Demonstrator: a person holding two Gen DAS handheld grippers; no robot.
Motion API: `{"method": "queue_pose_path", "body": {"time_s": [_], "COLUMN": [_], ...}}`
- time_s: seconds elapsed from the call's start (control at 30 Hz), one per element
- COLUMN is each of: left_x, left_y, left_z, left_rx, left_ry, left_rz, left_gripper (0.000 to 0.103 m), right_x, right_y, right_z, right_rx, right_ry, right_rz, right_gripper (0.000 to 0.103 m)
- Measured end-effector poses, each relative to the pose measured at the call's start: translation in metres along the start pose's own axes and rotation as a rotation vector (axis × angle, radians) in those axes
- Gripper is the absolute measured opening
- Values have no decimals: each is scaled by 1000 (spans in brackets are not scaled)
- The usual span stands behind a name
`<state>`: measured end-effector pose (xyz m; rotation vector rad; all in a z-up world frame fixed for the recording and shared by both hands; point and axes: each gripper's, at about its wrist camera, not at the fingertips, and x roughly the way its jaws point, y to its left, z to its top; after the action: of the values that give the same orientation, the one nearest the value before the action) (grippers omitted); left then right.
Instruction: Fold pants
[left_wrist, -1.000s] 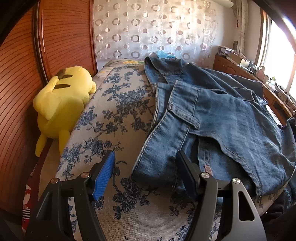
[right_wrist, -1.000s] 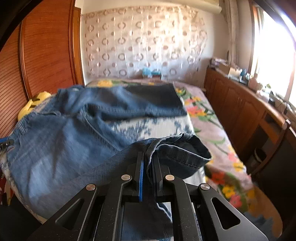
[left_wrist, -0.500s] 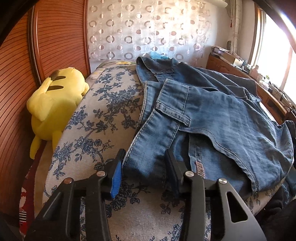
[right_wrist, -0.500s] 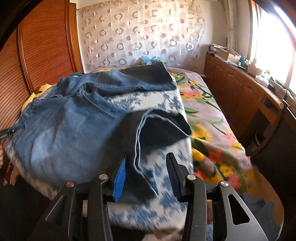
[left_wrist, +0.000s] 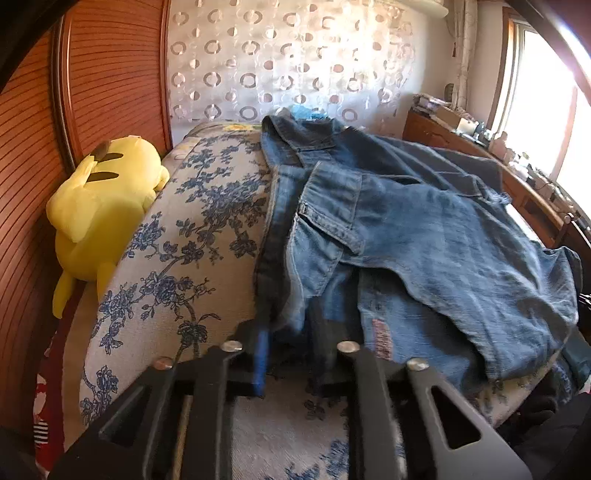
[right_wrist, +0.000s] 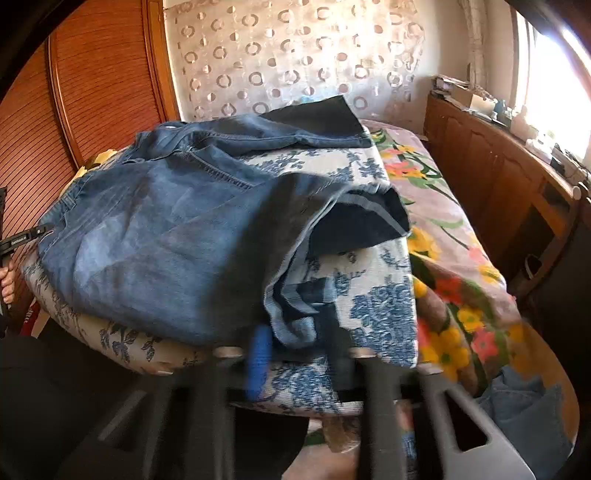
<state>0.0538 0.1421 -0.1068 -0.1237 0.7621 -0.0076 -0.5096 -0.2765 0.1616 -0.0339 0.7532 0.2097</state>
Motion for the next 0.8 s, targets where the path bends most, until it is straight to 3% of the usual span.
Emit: {"method": "queue_pose_path", "body": {"time_s": [0.03,0.17,0.33,0.8], "left_x": [-4,-25,-61,-136], "left_y": [-2,-11,-16,-27], "left_z": [1,4,13,41], "left_rx": [0,10,4,20], "left_ry": [-11,-49,-121,-284], "left_rz": [-2,-15,-53,-73], "left_gripper": [16,14,14,13], "right_x": [-2,-25,-57,-156], "right_y": [-2,-15,-18,-9], "right_z": [1,6,17,35], "right_rx": [12,59,39,-56], "right_ry": [-27,-106,-184,-407], "right_rz": [-12,-23,-46,-94], "right_gripper": [6,5,5,5]}}
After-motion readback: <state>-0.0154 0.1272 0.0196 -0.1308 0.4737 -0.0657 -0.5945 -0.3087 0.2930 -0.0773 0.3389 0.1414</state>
